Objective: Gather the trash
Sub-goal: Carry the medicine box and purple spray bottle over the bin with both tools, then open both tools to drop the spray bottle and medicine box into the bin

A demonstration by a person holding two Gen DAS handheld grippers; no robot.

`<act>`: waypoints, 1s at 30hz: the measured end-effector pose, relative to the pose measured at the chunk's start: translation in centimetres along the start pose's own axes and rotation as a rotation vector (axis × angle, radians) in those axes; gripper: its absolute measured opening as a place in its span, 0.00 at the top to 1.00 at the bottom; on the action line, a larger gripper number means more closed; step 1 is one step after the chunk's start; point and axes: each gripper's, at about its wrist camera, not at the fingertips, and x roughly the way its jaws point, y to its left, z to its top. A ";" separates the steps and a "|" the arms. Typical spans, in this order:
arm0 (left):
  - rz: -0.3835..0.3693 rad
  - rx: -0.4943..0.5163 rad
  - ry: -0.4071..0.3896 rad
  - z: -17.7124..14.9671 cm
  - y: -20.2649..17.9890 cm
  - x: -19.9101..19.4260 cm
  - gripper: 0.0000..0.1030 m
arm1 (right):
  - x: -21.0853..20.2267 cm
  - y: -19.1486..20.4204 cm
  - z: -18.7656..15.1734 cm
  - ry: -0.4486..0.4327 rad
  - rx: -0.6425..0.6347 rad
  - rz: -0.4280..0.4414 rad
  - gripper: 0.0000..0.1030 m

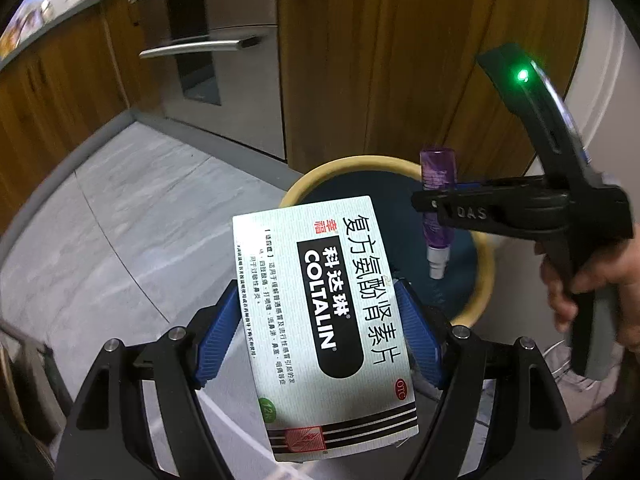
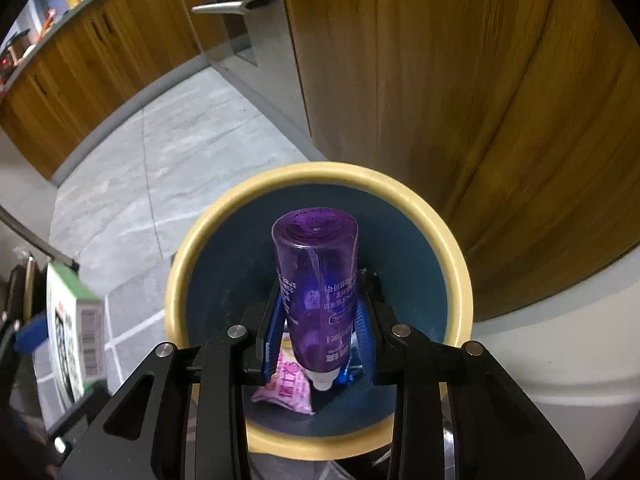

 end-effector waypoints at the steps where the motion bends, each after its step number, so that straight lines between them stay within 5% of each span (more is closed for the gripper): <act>1: 0.007 0.013 0.004 0.3 -0.1 0.4 0.27 | 0.2 -0.1 0.0 0.003 0.001 -0.004 0.68; 10: -0.025 0.047 0.010 3.1 -1.1 4.1 0.27 | 0.6 -1.5 0.2 0.022 0.019 -0.015 0.67; 25: -0.014 0.056 0.035 1.9 -1.7 5.0 0.26 | 0.5 -1.9 0.5 0.017 0.000 0.002 0.59; 30: 0.012 0.028 -0.001 2.3 -1.0 3.3 0.12 | -0.6 -1.9 0.0 -0.001 -0.008 -0.009 0.59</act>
